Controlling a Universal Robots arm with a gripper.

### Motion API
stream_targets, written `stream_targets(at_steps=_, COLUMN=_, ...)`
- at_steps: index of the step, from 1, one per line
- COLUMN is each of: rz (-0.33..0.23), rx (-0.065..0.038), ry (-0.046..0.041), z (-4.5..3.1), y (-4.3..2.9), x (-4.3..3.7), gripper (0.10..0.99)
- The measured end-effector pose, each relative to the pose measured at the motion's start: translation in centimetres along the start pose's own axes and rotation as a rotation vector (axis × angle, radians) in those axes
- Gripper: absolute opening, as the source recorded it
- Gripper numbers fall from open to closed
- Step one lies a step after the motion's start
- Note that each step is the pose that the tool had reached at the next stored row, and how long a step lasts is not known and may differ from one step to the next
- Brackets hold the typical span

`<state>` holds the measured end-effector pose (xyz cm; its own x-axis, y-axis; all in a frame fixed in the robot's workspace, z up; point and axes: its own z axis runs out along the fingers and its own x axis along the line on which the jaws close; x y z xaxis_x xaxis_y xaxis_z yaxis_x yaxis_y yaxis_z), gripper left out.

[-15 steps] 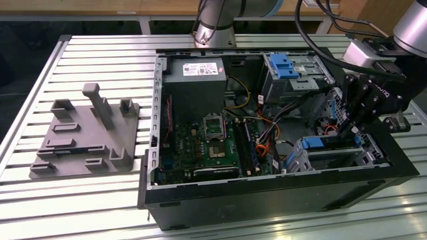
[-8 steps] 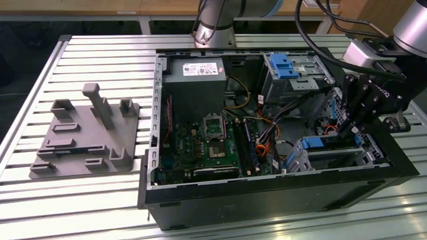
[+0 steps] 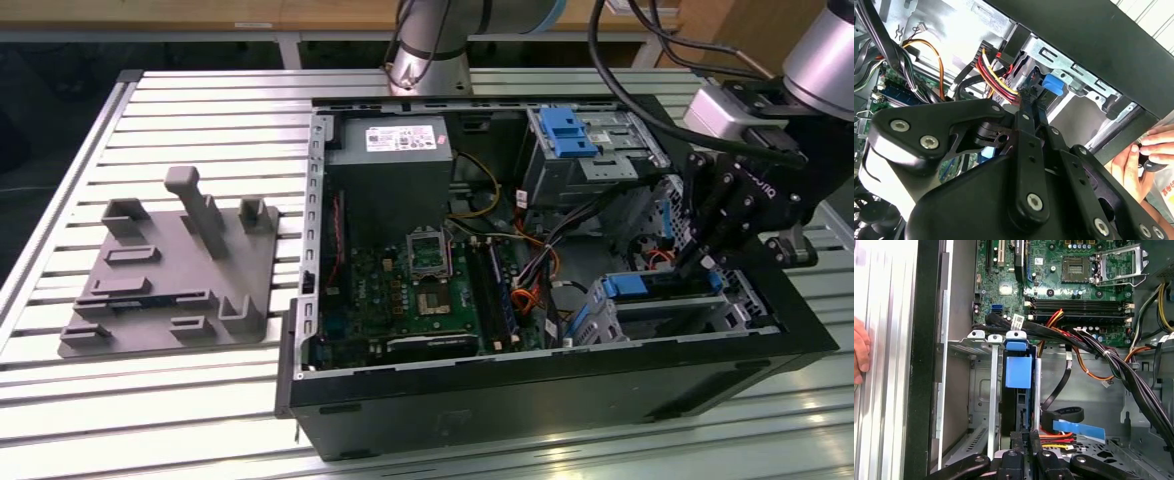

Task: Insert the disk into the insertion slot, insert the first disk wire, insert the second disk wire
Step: 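Insert the first disk wire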

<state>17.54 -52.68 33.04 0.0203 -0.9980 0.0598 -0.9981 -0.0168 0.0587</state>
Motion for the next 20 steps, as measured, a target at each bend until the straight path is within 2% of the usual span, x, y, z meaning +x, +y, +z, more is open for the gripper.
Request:
stream_targets(at_steps=7, rz=0.0, rx=0.0, ry=-0.0003, z=0.39, y=-0.02, x=-0.02, gripper=0.176)
stream_targets(at_steps=8, rz=0.0, rx=0.0, ry=-0.0003, z=0.38, y=-0.02, x=-0.02, gripper=0.231)
stream_targets(at_steps=9, rz=0.0, rx=0.0, ry=-0.0001, z=0.27, y=-0.02, x=-0.02, gripper=0.294)
stream_targets(at_steps=10, rz=0.0, rx=0.0, ry=-0.0001, z=0.09, y=0.0, x=0.0, gripper=0.294)
stream_targets(at_steps=11, rz=0.0, rx=0.0, ry=-0.0002, z=-0.13, y=0.01, x=0.01, gripper=0.361)
stream_targets(at_steps=15, rz=0.0, rx=0.0, ry=-0.0019, z=-1.15, y=0.07, x=0.01, gripper=0.361)
stream_targets(at_steps=20, rz=-0.001, rx=0.006, ry=-0.0158, z=-1.64, y=0.1, x=0.0, gripper=0.361)
